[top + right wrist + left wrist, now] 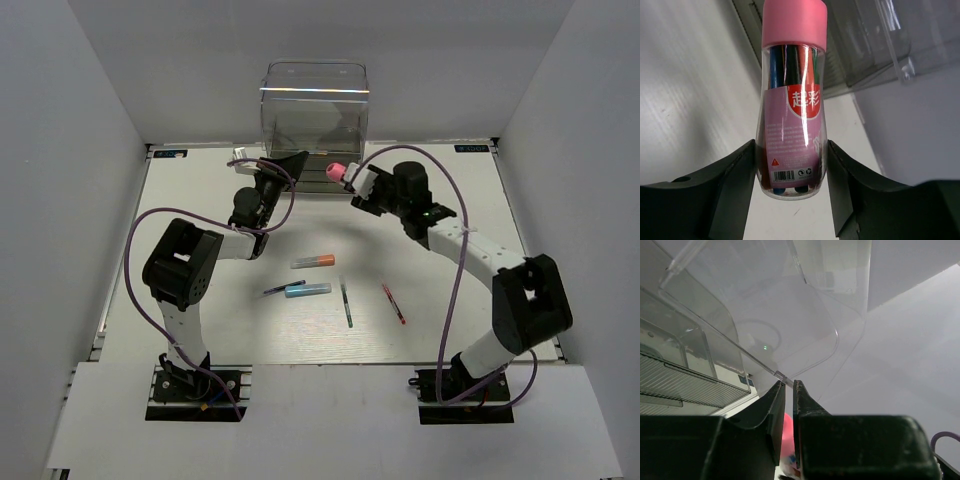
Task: Sort the stationery into containers
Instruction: Place the stationery into the container
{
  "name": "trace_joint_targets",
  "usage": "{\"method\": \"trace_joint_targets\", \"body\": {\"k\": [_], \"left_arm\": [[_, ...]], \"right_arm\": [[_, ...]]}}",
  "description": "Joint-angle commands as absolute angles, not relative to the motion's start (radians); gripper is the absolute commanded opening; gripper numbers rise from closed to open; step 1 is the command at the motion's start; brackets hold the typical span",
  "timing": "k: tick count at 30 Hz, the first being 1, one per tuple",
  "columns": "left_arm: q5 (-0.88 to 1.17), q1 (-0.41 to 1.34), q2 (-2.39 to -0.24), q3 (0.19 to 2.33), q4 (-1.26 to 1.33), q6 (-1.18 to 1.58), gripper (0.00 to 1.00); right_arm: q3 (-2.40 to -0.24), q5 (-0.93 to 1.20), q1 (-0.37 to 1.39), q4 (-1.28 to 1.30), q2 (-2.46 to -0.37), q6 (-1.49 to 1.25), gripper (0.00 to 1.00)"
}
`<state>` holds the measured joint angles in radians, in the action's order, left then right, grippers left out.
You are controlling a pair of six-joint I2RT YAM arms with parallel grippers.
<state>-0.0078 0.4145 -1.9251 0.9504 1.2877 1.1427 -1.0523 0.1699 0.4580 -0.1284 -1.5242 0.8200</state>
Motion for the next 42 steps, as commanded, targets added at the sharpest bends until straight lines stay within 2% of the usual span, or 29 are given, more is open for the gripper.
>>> {"method": "trace_joint_targets", "body": {"k": [1, 14, 24, 42], "left_arm": [[-0.014, 0.408, -1.894, 0.988, 1.5, 1.146, 0.22], [-0.005, 0.408, -1.913, 1.025, 1.482, 1.146, 0.22], [0.005, 0.408, -1.922, 1.034, 1.482, 1.155, 0.22], [0.005, 0.408, -1.931, 1.052, 1.473, 1.155, 0.22]], "right_arm": [[-1.12, 0.042, 0.508, -0.343, -1.578, 0.9, 0.0], [-1.152, -0.247, 0.617, -0.709, -1.75, 1.094, 0.0], [-1.135, -0.278, 0.632, -0.977, -1.861, 1.305, 0.0], [-1.186, -0.264, 0.624, -1.167, -2.032, 1.64, 0.0]]}}
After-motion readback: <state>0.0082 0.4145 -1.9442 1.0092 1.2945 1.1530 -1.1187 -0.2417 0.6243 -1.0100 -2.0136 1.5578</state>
